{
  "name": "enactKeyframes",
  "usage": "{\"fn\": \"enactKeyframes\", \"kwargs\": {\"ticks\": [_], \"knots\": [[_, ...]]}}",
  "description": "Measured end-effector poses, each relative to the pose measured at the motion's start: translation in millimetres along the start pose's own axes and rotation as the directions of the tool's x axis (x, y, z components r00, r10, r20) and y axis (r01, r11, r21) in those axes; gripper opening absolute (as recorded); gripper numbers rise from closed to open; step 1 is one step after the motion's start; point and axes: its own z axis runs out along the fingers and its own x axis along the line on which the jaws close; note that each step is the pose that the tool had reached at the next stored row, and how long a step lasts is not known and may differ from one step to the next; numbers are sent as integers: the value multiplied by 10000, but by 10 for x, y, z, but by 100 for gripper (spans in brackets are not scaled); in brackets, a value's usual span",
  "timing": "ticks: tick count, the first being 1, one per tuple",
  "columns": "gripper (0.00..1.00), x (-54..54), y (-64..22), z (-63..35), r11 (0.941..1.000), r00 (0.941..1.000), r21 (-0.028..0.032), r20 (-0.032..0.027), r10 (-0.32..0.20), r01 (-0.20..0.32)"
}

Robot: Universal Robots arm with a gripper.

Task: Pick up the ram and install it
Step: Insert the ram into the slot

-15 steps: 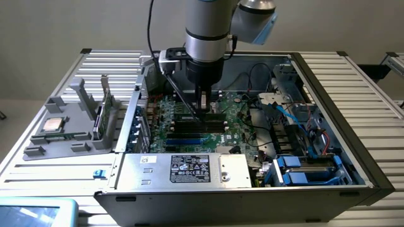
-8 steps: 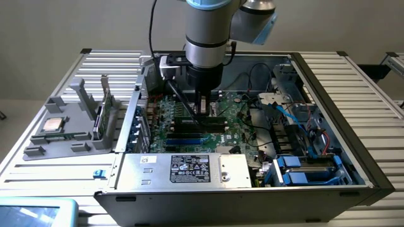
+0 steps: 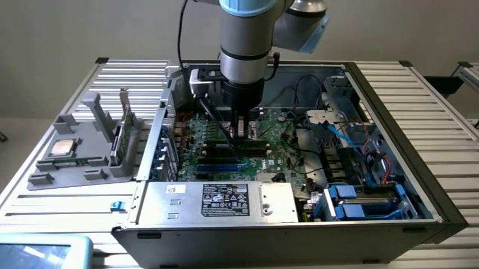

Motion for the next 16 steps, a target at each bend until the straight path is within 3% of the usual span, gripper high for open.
{"fn": "enactKeyframes", "kwargs": {"ticks": [16], "knots": [[11, 1, -2, 67, 10000, 10000, 1, 1, 1, -1]]}}
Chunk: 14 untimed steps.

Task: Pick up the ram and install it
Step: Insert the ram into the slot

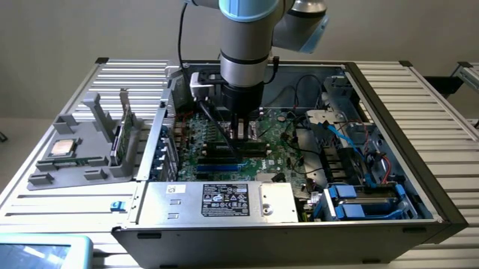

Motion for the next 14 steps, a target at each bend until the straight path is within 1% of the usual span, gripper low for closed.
{"fn": "enactKeyframes", "kwargs": {"ticks": [14], "knots": [[11, 1, -6, 38, 10000, 10000, 0, 1, -1, 1]]}}
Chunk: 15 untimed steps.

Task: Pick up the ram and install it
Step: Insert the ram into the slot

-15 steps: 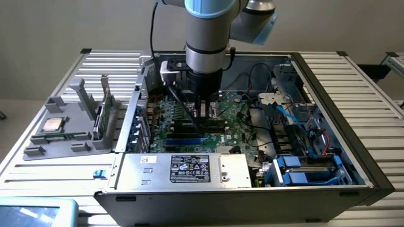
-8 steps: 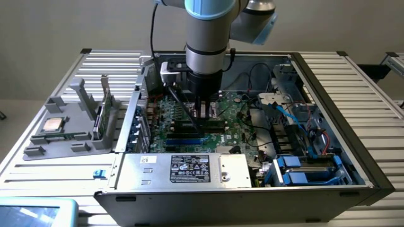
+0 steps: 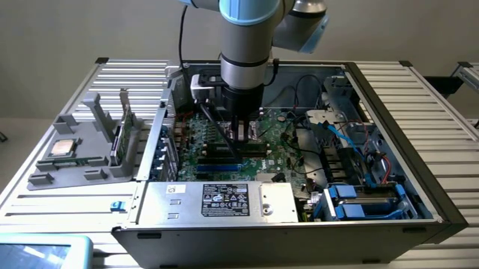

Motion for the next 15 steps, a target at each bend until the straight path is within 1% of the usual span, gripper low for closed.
{"fn": "enactKeyframes", "kwargs": {"ticks": [1, 15], "knots": [[11, 0, 0, 9, 10000, 10000, 21, 1, -4, 4], [11, 1, 7, 13, 9999, 9999, 17, -3, -140, 140]]}}
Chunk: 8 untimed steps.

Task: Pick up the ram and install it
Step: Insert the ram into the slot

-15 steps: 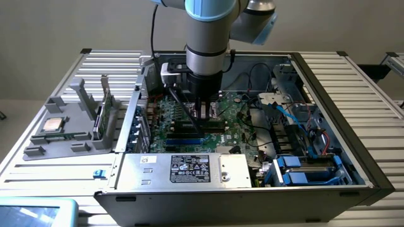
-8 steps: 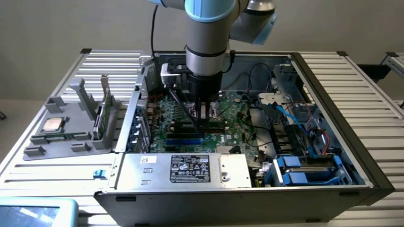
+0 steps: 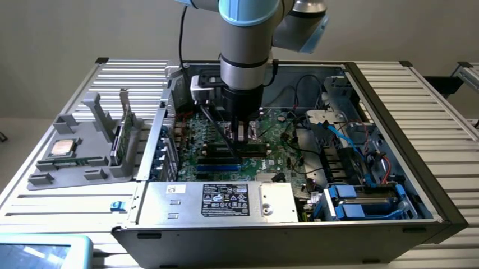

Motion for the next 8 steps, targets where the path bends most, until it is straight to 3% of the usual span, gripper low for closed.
{"fn": "enactKeyframes", "kwargs": {"ticks": [8], "knots": [[11, 0, -2, 17, 10000, 10000, 0, 0, -17, 17]]}}
